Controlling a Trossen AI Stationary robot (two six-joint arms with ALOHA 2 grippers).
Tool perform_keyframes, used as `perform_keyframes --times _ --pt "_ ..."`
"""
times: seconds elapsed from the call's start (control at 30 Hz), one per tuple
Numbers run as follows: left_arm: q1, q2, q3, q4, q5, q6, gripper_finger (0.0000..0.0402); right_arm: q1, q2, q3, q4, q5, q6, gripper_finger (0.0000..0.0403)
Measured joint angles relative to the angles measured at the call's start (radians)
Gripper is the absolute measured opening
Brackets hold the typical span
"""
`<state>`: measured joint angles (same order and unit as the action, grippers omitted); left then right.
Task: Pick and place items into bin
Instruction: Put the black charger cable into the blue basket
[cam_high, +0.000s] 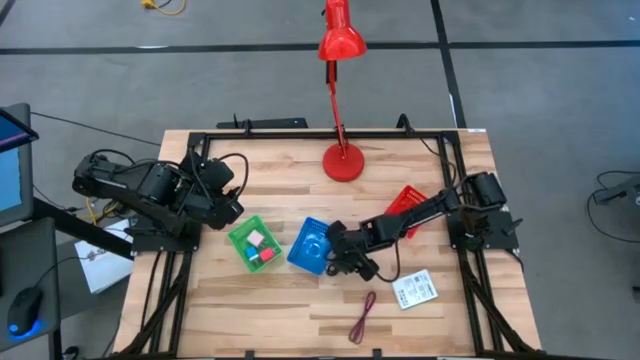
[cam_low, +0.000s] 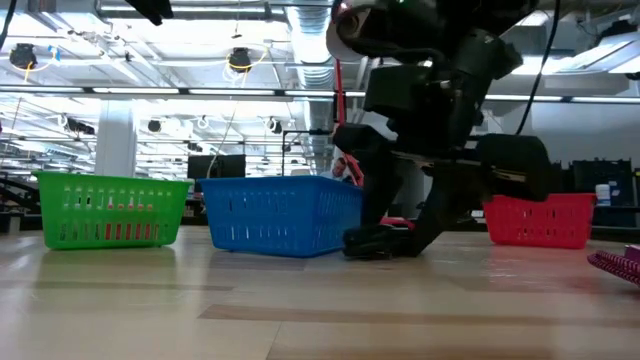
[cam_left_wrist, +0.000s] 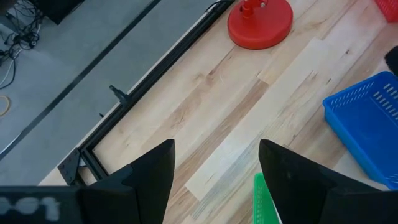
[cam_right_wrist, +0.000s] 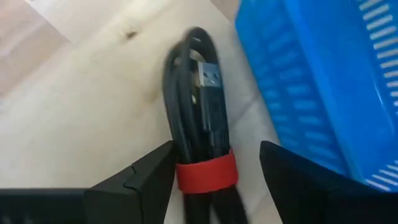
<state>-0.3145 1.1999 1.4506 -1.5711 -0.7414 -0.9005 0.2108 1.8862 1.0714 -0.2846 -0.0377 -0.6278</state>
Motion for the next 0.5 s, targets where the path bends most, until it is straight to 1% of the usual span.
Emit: perform_keyframes --times 0.07,0.17,0.23,0.33,0.4,0.5 --pt "0.000 0.000 0.000 0.000 0.000 0.000 0.0224 -0.007 0.001 0.000 -0.005 -0.011 0.000 0.0212" --pt "0.000 0.000 0.000 0.000 0.000 0.000 0.0224 -0.011 0.001 0.001 -0.030 -0.016 0.003 0.0184" --pt "0.000 0.000 0.000 0.000 0.000 0.000 0.0224 -0.014 0.001 0.001 -0.039 -0.023 0.022 0.0158" --pt "0.000 0.000 0.000 0.000 -0.001 0.000 0.0224 -0.020 -0.003 0.001 -0.057 -0.074 0.024 0.0115" --pt "0.000 0.000 0.000 0.000 -0.002 0.000 0.0224 -0.020 -0.004 0.002 -0.061 -0.089 0.025 0.0087" --pt "0.000 0.000 0.000 0.000 -0.001 0.000 0.0224 -0.017 -0.006 0.003 -0.078 -0.089 0.049 0.0061"
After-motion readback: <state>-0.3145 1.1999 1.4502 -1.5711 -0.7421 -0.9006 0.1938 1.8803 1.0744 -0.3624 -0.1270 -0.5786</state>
